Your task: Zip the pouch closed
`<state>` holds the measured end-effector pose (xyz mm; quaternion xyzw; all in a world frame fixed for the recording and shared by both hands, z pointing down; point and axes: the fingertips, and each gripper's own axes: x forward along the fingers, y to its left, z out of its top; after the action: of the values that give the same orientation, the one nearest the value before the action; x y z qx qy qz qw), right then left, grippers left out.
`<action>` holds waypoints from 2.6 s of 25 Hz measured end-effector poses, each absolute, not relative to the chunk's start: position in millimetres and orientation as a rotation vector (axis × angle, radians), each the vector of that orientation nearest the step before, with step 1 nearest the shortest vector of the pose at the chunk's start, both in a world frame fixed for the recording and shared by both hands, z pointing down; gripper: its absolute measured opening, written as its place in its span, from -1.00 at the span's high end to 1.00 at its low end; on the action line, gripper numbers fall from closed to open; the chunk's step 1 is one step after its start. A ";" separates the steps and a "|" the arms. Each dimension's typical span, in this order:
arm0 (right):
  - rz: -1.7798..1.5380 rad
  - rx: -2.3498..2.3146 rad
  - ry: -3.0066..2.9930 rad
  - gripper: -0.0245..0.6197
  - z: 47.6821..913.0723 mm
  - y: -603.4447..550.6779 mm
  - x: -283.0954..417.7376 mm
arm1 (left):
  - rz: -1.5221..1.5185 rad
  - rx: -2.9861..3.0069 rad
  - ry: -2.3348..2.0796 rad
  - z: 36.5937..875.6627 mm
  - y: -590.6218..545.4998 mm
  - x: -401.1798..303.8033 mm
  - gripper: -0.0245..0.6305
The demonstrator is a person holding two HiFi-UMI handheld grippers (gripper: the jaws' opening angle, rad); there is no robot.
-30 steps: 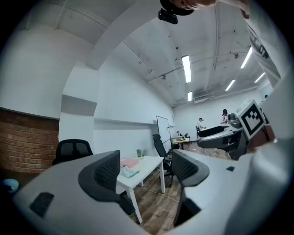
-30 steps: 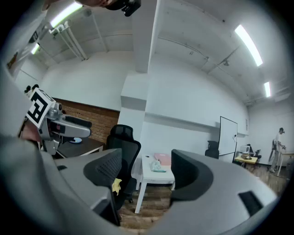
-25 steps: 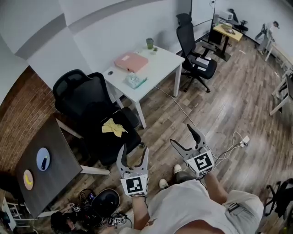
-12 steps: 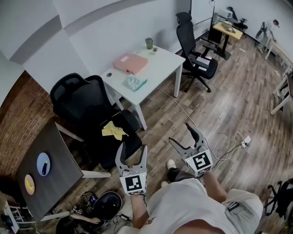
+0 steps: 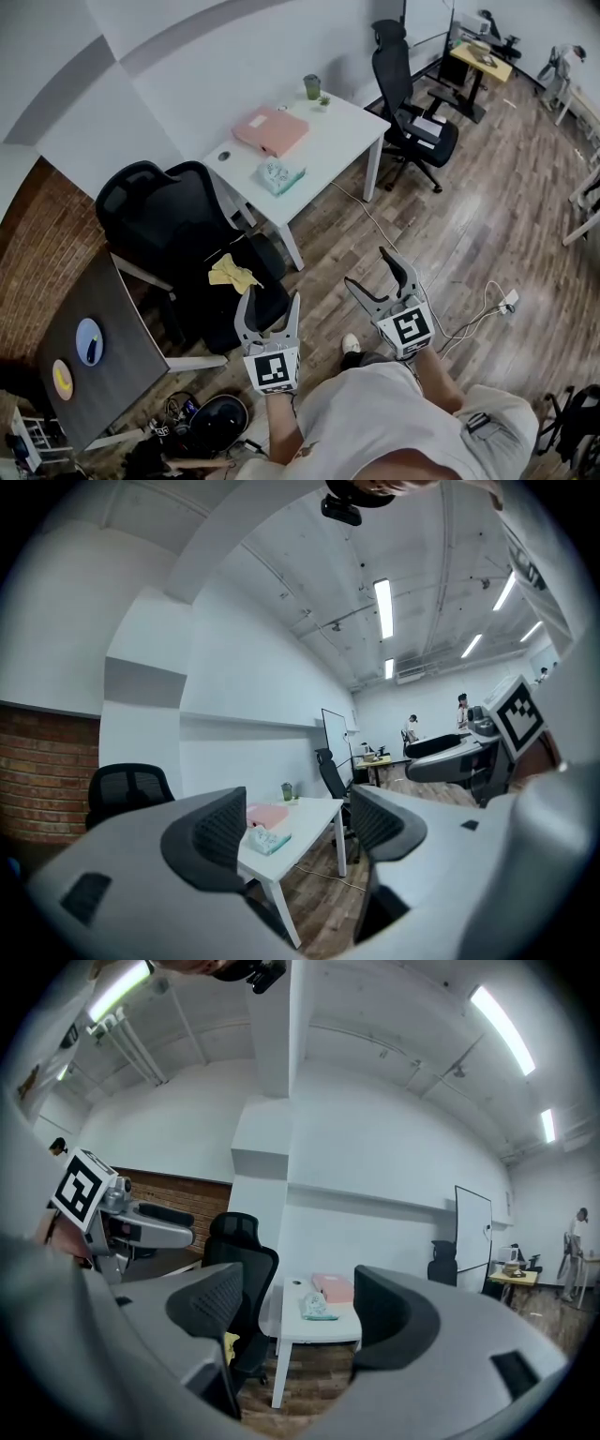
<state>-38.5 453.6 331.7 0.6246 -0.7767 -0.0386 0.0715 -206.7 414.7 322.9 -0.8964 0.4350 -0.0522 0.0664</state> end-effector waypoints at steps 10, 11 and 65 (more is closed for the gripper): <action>-0.109 1.839 -2.390 -0.21 331.6 406.1 6.6 | -0.184 -2.648 1.378 320.0 376.0 -168.0 -0.12; -0.108 1.837 -2.393 -0.21 332.1 401.9 9.5 | -0.190 -2.642 1.380 319.5 372.6 -165.8 -0.12; -0.056 1.903 -2.216 -0.18 348.8 103.1 25.6 | -0.104 -2.796 1.247 336.9 49.1 -138.5 -0.09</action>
<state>25.6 103.1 348.8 0.6475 -0.7539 -0.0189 0.1099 -138.5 49.1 336.9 -0.9121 0.4067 -0.0338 0.0394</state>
